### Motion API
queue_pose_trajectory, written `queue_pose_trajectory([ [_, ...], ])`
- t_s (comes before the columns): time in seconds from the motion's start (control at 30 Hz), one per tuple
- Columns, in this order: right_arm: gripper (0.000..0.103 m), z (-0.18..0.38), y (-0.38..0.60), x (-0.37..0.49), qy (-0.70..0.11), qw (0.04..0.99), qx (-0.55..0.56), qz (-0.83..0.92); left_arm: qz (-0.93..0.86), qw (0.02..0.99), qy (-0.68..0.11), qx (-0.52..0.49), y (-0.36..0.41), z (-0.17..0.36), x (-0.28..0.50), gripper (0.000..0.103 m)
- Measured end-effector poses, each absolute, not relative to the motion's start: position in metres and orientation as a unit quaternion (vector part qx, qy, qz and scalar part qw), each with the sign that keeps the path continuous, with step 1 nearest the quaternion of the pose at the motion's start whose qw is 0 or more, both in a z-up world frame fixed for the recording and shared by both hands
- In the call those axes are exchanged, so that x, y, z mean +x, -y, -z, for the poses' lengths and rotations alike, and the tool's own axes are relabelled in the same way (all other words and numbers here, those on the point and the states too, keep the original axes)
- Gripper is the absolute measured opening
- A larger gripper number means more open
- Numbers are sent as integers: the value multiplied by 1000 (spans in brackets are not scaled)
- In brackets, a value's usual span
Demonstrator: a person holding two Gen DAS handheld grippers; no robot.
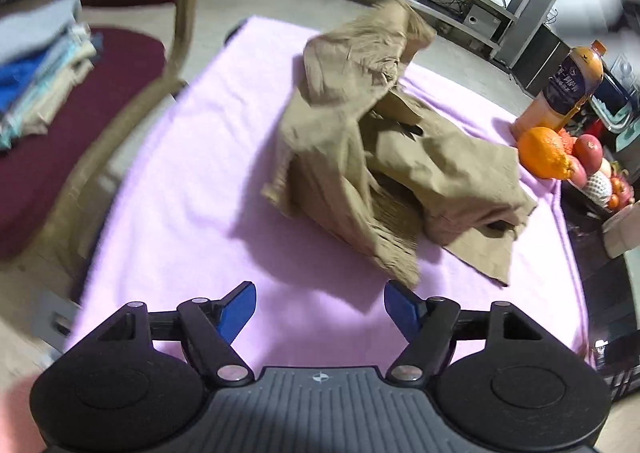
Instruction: Fold clothes
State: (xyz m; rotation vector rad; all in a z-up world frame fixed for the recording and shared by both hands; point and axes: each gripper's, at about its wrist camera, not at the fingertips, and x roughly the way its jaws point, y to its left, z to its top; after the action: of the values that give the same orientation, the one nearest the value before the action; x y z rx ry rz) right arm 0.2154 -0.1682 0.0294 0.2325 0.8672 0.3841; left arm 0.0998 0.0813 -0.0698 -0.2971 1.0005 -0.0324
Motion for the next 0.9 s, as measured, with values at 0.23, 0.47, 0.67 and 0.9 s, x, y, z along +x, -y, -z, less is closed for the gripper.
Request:
queue_pose_trajectory([
  [0.23, 67, 78, 198, 185, -484, 838, 186, -172, -26, 872, -472, -127, -57, 83, 131, 71],
  [0.47, 76, 128, 159, 201, -444, 865, 59, -227, -69, 871, -481, -72, -42, 105, 170, 38],
  [0.67, 13, 116, 146, 203, -391, 887, 17, -246, -91, 863, -492, -71, -53, 108, 182, 5],
  [0.9, 7, 40, 249, 179, -370, 872, 245, -205, 6, 877, -462, -133, -98, 36, 142, 4],
])
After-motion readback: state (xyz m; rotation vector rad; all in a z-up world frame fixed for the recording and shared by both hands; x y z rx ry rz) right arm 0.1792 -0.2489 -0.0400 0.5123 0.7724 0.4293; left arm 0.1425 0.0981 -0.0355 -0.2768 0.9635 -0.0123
